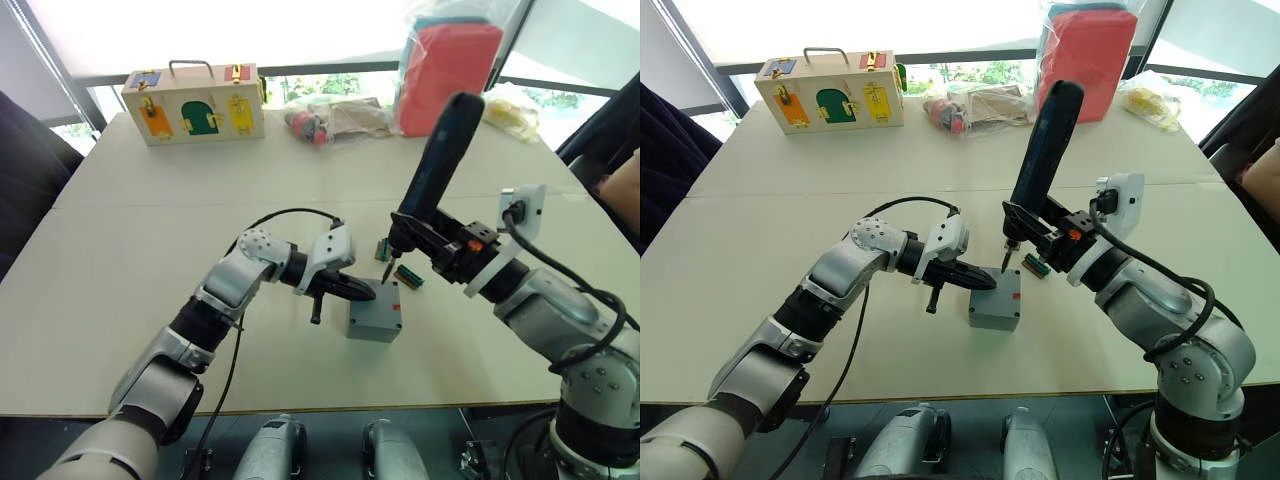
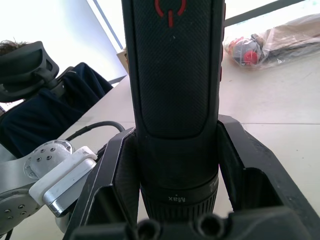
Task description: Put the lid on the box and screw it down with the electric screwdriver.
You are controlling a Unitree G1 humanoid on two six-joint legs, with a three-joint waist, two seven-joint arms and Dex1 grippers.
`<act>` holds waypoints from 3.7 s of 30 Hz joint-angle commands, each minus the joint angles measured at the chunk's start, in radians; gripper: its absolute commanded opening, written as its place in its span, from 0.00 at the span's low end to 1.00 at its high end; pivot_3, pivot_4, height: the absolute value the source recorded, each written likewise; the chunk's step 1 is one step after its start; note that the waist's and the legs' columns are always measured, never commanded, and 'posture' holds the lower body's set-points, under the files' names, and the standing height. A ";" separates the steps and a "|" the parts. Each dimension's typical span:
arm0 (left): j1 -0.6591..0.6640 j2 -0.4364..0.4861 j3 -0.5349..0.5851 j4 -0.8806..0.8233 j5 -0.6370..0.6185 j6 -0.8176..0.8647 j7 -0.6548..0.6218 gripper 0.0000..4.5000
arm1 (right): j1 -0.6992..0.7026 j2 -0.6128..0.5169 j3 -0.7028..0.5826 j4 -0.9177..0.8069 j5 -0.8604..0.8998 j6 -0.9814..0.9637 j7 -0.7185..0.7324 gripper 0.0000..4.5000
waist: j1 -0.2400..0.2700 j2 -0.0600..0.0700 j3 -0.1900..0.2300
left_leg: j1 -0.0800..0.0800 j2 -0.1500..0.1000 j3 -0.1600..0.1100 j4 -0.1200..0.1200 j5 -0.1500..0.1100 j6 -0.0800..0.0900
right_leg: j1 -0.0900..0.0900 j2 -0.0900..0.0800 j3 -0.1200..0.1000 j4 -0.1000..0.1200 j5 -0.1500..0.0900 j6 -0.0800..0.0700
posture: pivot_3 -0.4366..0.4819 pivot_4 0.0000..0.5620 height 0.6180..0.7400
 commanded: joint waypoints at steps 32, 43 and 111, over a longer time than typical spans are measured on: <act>0.026 -0.020 -0.032 -0.006 0.040 -0.002 0.000 0.00 | 0.138 -0.043 0.060 0.016 -0.261 -0.231 0.072 0.38 | 0.002 -0.001 -0.001 | 0.005 0.000 0.000 0.000 0.000 0.000 | 0.006 0.000 0.000 0.000 0.000 0.000 | 0.48 0.27 1.00; 0.071 -0.029 0.003 -0.067 0.012 0.075 0.059 0.00 | 0.217 0.001 0.187 0.034 -0.366 -0.304 0.087 0.38 | 0.000 -0.003 -0.005 | 0.021 0.000 -0.001 -0.001 -0.003 0.004 | 0.022 0.000 0.000 -0.004 -0.004 0.002 | 0.48 0.27 1.00; 0.136 -0.093 0.210 -0.232 -0.172 0.228 0.197 0.00 | -0.337 -0.337 -0.254 0.358 0.398 0.156 -0.245 0.38 | 0.024 -0.003 -0.016 | 0.013 0.001 -0.004 -0.004 -0.007 0.005 | 0.018 -0.005 -0.002 -0.015 -0.003 -0.001 | 0.48 0.27 1.00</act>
